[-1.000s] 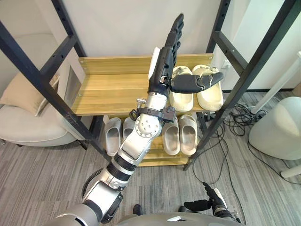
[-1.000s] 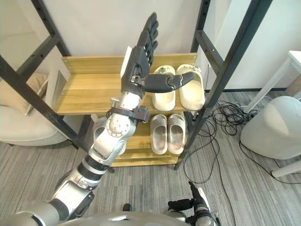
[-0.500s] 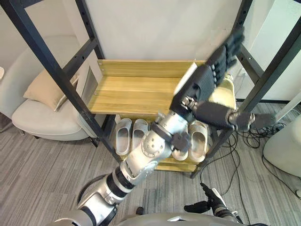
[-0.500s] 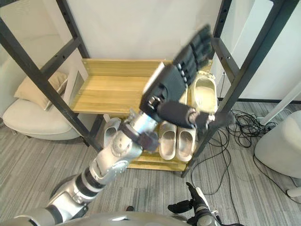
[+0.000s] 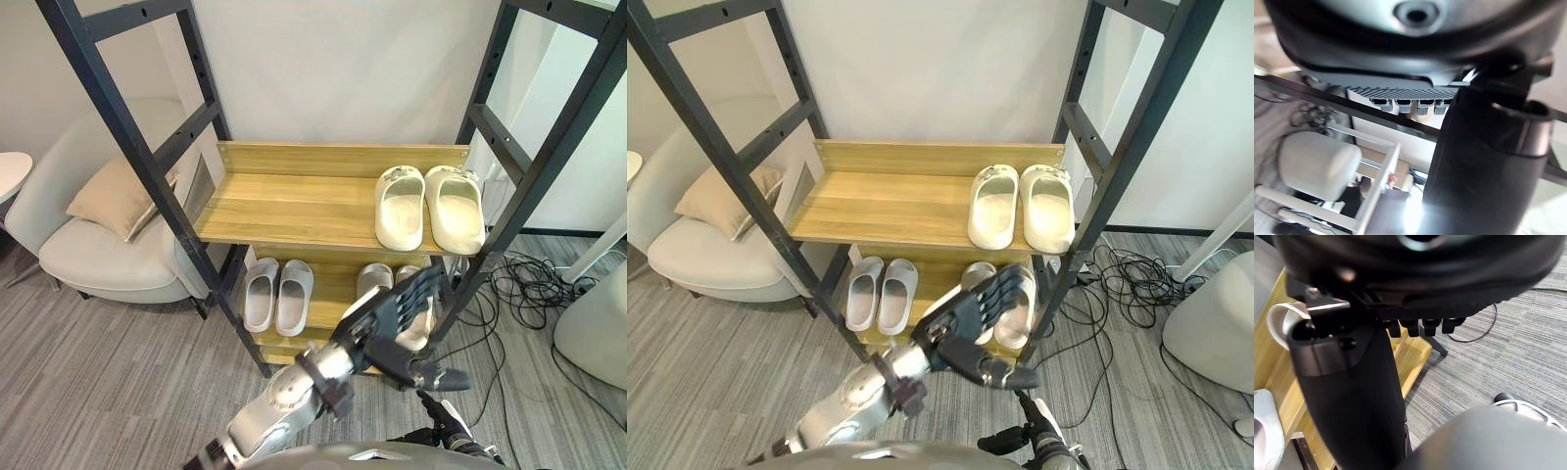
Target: Organize the slippers on the shoe rack
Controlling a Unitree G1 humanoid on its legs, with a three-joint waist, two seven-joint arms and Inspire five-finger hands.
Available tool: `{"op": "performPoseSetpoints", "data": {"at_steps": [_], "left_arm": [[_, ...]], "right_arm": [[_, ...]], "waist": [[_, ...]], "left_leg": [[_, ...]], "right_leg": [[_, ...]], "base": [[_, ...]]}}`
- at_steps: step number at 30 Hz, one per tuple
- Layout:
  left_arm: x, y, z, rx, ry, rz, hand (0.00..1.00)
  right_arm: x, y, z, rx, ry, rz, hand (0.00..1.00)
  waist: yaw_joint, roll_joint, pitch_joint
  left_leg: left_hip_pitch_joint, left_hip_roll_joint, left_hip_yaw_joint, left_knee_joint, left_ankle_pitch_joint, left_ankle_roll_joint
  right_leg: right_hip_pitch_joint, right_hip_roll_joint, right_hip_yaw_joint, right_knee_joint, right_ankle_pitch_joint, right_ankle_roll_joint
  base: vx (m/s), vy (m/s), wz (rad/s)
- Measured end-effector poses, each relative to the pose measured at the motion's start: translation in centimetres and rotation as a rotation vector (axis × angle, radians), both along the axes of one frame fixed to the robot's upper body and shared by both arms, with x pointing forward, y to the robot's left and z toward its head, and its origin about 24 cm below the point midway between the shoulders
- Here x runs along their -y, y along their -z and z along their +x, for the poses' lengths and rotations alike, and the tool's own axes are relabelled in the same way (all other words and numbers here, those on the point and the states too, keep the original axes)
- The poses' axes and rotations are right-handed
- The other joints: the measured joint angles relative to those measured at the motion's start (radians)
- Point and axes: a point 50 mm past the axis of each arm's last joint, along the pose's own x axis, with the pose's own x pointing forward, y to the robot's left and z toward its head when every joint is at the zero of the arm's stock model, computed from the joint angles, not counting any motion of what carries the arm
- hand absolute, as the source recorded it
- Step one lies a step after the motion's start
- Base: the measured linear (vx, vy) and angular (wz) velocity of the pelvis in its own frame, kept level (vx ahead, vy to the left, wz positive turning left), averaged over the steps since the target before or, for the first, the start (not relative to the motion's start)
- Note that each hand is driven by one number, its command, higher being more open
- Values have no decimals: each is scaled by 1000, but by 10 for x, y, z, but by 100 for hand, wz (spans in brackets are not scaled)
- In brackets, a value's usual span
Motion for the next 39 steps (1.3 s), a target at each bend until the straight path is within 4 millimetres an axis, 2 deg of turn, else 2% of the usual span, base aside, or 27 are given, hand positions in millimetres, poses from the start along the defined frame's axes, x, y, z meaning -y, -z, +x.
{"op": "performPoseSetpoints", "data": {"at_steps": [6,7,8,12,13,17,24,28,31,34,37,38,39], "left_arm": [[-42,53,-19,-215,-155,151,100],[-63,75,-23,-264,-212,270,100],[-64,76,-23,-268,-216,277,100],[-97,102,-28,-352,-355,438,100],[-99,104,-29,-359,-365,450,100],[-125,127,-41,-466,-512,613,100],[-150,142,-57,-589,-699,732,100],[-153,143,-57,-583,-698,782,100],[-153,145,-55,-593,-723,788,100],[-156,146,-48,-599,-754,788,100],[-157,146,-43,-600,-765,803,100],[-156,147,-43,-600,-764,805,100],[-155,147,-42,-599,-765,800,100]], "right_arm": [[-4,1,0,-1,-6,7,100],[-5,1,1,2,-11,9,100],[-5,1,1,2,-11,9,100],[-9,1,4,9,-1,21,100],[-9,1,4,10,4,23,100],[-9,1,4,13,43,28,100],[-9,2,8,32,116,26,100],[-8,1,9,37,131,23,100],[-6,0,21,59,128,18,100],[-11,-4,38,100,128,30,100],[-15,-6,45,115,143,52,100],[-14,-6,46,118,144,53,100],[-17,-7,49,124,139,59,100]], "waist": [[5,-13,4],[7,-19,8],[7,-19,8],[9,-33,14],[9,-34,14],[9,-38,12],[11,-40,12],[20,-37,13],[23,-28,25],[23,-42,73],[23,-52,88],[23,-43,92],[22,-44,95]], "left_leg": [[-1,1,1,0,-3,-2],[-2,3,4,0,-5,-3],[-2,4,4,0,-5,-3],[-14,10,11,0,-8,-7],[-15,10,11,0,-8,-7],[-27,11,19,0,-14,-7],[-22,17,50,0,-22,-10],[-7,19,83,0,-27,-10],[-7,28,130,16,-38,-8],[-9,13,164,62,-58,1],[-59,7,160,125,-75,14],[-75,11,155,133,-78,19],[-91,12,148,145,-76,21]], "right_leg": [[-2,1,1,0,-3,0],[-4,3,3,0,-4,-1],[-4,3,3,0,-4,-1],[-21,9,11,0,-5,-3],[-22,9,11,0,-5,-3],[-36,11,17,0,-10,-4],[-48,15,48,0,-9,-5],[-53,16,82,2,-3,-6],[-124,4,133,113,-40,-10],[-214,-38,179,311,-117,1],[-248,-64,183,369,-129,5],[-254,-63,183,375,-130,6],[-282,-71,190,456,-163,3]], "base": [[1,0,-1],[5,2,-3],[2,0,-4],[4,-1,-5],[0,0,0],[29,9,-3],[18,19,-13],[-18,43,-27],[-44,62,-47],[-67,29,-33],[-114,-19,1],[-117,-45,17],[-76,-103,44]]}}
